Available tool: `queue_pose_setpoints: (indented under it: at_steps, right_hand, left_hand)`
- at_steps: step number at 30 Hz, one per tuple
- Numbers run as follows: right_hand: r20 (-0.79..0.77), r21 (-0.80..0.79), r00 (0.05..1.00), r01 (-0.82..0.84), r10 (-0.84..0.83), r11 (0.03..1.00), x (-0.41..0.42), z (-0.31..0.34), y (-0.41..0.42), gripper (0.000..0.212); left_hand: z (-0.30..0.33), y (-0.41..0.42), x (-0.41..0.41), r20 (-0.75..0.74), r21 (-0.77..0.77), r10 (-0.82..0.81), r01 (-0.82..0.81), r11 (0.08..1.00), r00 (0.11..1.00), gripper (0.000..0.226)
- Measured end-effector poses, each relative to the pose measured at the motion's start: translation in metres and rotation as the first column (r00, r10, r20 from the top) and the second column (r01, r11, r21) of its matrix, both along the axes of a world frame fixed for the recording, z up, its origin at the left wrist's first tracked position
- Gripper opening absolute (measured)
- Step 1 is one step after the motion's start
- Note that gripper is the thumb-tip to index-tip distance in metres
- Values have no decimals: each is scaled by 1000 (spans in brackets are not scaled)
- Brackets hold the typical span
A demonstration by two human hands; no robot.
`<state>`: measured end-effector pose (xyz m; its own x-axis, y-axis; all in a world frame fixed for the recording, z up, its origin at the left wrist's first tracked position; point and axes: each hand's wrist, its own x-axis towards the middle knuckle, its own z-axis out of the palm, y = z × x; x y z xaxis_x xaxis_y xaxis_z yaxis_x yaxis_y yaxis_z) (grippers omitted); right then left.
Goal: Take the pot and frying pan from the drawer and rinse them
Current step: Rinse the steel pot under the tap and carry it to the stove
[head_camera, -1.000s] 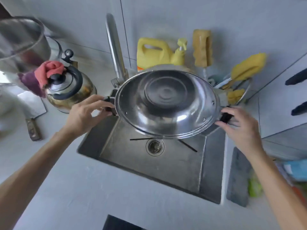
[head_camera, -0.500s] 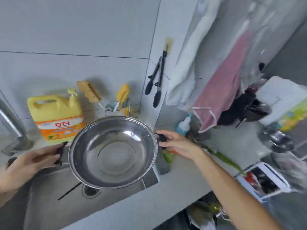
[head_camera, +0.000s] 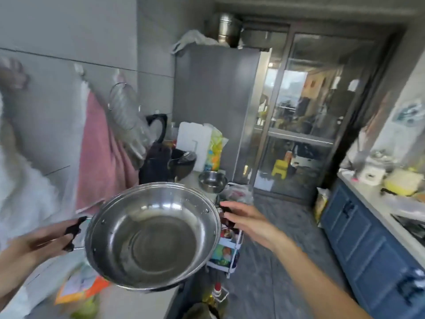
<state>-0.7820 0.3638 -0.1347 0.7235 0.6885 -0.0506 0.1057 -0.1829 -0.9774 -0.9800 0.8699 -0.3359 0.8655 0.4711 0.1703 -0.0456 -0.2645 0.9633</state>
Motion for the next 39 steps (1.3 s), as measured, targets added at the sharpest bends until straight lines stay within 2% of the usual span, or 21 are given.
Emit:
queue_pose_setpoints:
  at_steps: [1,3,6,12,15,19,23,26,32,39]
  right_hand:
    - [13,25,998,58,-59,998,14,3,-27,49]
    - [15,90,981,193,-196,977,42,7,-81,69]
    - [9,164,924,376,-382,912,82,9,-171,84]
    - [34,147,823,557,-567,817,171,-5,-343,72]
    - [44,123,774,623,-631,772,211,-5,-413,83]
    - [21,111,719,689,-695,716,259,3,-483,69]
    - [59,98,661,742,-749,663,314,-1,-528,97]
    - [35,115,614,781,-788,614,363,-12,-555,91]
    - [52,127,521,842,-852,524,489,-35,-597,95]
    - [-98,136,414,906,-905,400,633,-50,-638,90]
  left_hand:
    - [42,-48,39,-50,10,4,-4,1000,999,51]
    - [147,-160,71,-13,0,-98,98,995,995,33]
    - [200,-261,157,15,7,-213,213,977,977,33]
    - [205,-409,350,21,15,-400,400,916,916,32]
    - [212,-486,433,28,17,-482,482,876,875,31]
    - [218,-571,525,27,-27,-531,532,846,847,28]
    - [211,-627,616,17,-26,-590,590,807,807,30]
    - [200,-657,683,0,-39,-618,618,785,786,28]
    - [187,-709,840,11,-40,-720,720,693,694,27]
    - [187,-770,1031,-52,-21,-795,795,606,605,29]
